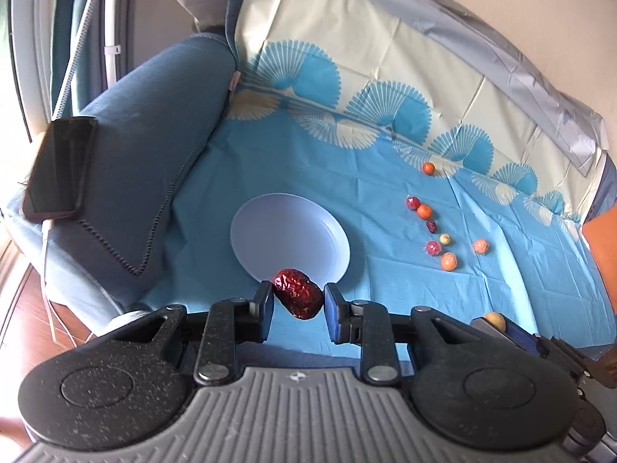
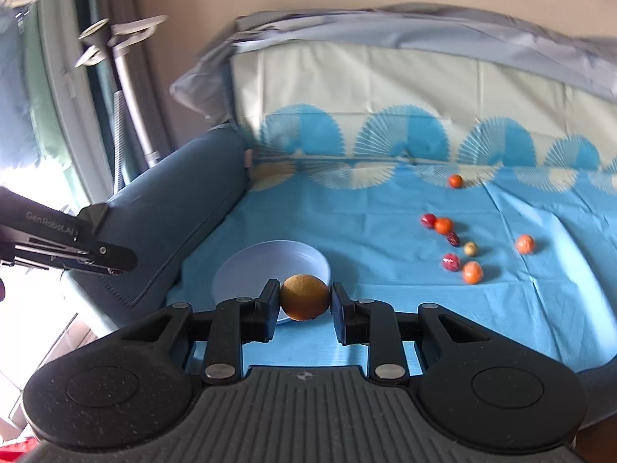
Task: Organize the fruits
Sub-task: 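Carry both fruits over the blue plate and open both grippers to drop them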
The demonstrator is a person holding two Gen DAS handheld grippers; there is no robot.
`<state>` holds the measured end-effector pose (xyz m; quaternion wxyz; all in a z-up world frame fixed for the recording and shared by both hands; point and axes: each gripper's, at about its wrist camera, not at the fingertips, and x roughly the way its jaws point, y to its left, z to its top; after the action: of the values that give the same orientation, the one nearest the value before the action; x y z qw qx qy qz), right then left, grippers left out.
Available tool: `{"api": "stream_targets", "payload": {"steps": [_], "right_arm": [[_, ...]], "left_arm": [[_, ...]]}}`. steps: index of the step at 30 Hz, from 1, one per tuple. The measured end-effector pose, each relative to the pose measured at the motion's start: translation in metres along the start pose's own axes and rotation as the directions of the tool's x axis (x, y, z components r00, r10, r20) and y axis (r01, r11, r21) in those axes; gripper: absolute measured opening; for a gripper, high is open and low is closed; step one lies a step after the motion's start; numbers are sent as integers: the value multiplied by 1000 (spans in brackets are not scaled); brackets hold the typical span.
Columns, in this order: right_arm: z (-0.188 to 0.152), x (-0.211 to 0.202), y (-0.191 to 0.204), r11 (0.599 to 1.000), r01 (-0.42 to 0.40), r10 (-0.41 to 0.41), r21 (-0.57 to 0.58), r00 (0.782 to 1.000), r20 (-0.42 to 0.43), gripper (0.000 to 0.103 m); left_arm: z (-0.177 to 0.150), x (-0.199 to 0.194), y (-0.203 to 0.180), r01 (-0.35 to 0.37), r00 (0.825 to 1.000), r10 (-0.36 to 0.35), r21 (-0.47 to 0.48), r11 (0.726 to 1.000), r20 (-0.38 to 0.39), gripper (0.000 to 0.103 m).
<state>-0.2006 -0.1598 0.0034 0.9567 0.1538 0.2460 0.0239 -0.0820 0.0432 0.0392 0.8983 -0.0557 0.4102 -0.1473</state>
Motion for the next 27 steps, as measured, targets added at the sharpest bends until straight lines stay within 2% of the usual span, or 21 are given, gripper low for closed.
{"api": "stream_targets", "payload": {"steps": [4,12,22,27], "right_arm": [[-1,-9,17,999,-8,8,-44,1000,-2,29],[7,-8,21,996,2,-3,-87,1000,-8,29],[9,10,17,996,0,-3,-87,999,-42,29],[9,30,11,997,-6,-1,-76,996,-88,29]], "left_arm": [[-8,-14,8,-8,1000,8,-2,1000,27,31],[-10,-14,21,-1,1000,1,-22,1000,29,31],[-4,9,22,-19,1000,19,-21,1000,-4,31],[3,25,23,-19,1000,19,-28,999,-13,31]]}}
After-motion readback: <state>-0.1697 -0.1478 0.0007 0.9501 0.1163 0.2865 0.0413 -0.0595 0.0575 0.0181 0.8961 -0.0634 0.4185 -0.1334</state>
